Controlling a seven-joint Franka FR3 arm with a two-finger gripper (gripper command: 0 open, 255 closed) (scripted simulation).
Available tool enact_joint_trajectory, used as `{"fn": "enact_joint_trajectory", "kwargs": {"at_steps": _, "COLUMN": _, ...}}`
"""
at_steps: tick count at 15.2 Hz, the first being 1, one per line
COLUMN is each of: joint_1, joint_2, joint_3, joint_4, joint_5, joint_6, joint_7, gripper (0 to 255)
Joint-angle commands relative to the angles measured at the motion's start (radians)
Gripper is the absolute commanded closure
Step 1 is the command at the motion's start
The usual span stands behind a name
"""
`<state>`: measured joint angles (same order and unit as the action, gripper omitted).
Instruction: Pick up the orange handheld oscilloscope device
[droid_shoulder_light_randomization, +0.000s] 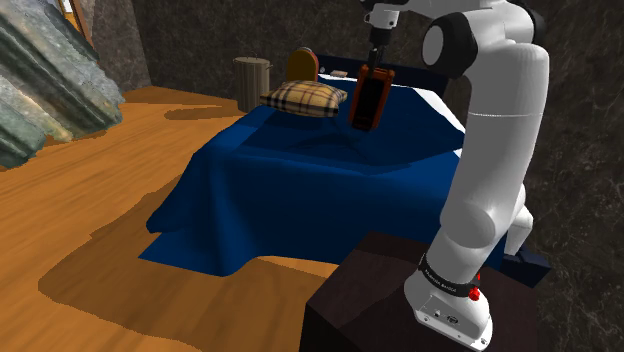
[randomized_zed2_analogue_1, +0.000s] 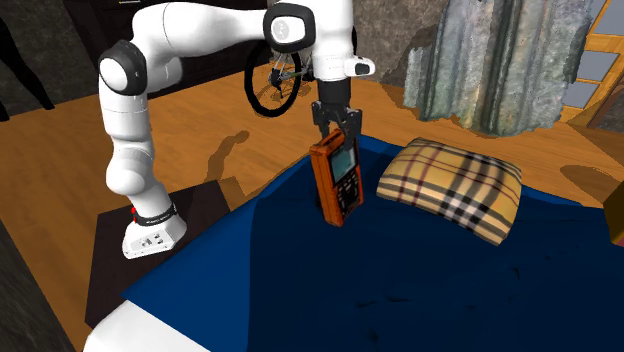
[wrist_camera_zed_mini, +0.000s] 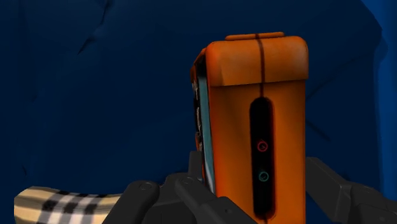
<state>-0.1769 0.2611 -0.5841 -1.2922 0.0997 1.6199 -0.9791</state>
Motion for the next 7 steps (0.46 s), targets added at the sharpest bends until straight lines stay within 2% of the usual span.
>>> {"fn": "enact_joint_trajectory", "kwargs": {"at_steps": 1, "joint_1": -0.008, "joint_2": 0.011, "joint_3": -0.001, "joint_4": 0.044, "joint_5": 0.007, "joint_6": -0.032, "joint_7": -0.003, "gripper": 255}}
{"fn": "enact_joint_trajectory", "kwargs": {"at_steps": 5, "joint_1": -0.031, "joint_2": 0.045, "joint_3": -0.002, "joint_4": 0.147, "joint_5": 0.028, "joint_6": -0.104, "joint_7": -0.012, "gripper": 255}}
{"fn": "enact_joint_trajectory", "kwargs": {"at_steps": 7, "joint_1": -0.032, "joint_2": 0.047, "joint_3": -0.002, "joint_4": 0.151, "joint_5": 0.029, "joint_6": -0.106, "joint_7": -0.012, "gripper": 255}}
